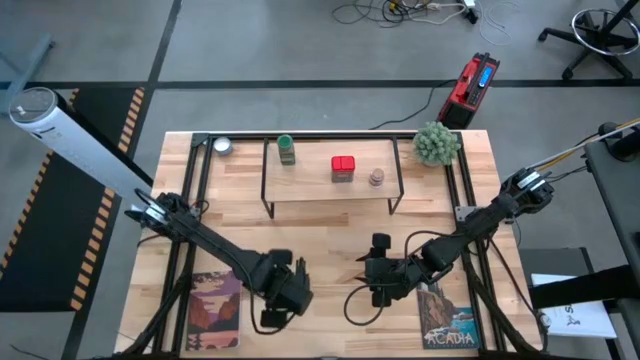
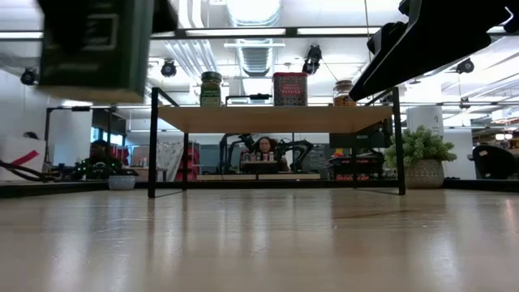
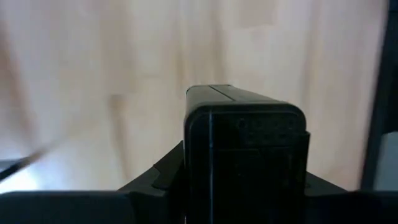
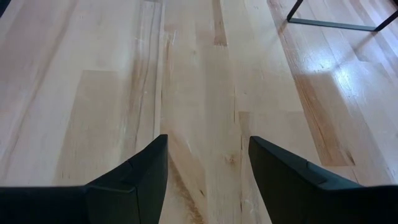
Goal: Shelf spices
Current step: Put the black seasoning can on the shelf
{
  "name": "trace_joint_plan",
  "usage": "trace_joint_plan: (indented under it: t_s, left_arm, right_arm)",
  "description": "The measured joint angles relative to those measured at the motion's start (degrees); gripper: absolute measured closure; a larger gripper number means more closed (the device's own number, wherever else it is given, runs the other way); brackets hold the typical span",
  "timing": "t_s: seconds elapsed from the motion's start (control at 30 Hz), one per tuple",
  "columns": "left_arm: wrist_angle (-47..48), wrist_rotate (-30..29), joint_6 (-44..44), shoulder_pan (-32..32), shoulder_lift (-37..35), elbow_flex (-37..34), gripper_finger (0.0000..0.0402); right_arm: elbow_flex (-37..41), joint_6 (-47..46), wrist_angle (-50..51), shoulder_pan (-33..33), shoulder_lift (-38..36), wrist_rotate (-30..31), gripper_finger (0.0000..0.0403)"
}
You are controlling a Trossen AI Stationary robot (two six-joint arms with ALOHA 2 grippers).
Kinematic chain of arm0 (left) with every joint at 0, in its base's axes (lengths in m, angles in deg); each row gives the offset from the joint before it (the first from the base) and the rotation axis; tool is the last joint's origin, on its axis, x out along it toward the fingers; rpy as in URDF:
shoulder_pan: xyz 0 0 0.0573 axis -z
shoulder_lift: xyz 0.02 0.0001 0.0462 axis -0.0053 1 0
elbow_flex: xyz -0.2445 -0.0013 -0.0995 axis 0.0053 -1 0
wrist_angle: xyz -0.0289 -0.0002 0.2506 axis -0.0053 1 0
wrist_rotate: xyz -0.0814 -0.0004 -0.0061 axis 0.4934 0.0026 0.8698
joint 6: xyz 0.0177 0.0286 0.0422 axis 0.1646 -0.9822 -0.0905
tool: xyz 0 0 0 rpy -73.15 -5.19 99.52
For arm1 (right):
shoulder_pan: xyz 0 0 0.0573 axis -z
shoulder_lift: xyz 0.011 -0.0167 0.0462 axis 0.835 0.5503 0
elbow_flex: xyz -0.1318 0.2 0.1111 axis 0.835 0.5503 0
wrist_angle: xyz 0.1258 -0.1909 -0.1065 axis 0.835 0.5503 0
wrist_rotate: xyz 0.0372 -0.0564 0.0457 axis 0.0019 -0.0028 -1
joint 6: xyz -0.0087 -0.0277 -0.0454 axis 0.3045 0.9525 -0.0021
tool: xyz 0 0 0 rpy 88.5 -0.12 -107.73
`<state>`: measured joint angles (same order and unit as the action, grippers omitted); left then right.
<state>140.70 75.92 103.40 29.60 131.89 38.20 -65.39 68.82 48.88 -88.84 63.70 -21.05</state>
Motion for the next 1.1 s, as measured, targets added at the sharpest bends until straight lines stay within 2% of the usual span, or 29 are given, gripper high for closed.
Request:
trace_joint_plan:
  t_s: [0.23,0.53,0.93,1.1]
  left_arm:
    - [12.42,-8.07,-6.59,-4.22,0.00,9.49,0.0275]
    - [16.57,-15.92,-16.34,-12.17,-1.89,17.53,0.0275]
    - [15.81,-16.48,-27.40,-28.26,-8.17,17.66,0.0275]
    - [14.55,-14.46,-29.35,-34.00,-9.49,17.62,0.0275]
  right_arm:
    - [0.00,0.02,0.01,0.00,0.00,-0.01,0.0204]
    - [0.00,0.02,0.02,0.00,0.00,-0.06,0.0204]
    - [0.20,0.02,0.05,-0.13,0.00,-0.48,0.0204]
    - [0.24,0.02,0.06,-0.13,0.00,-0.48,0.0204]
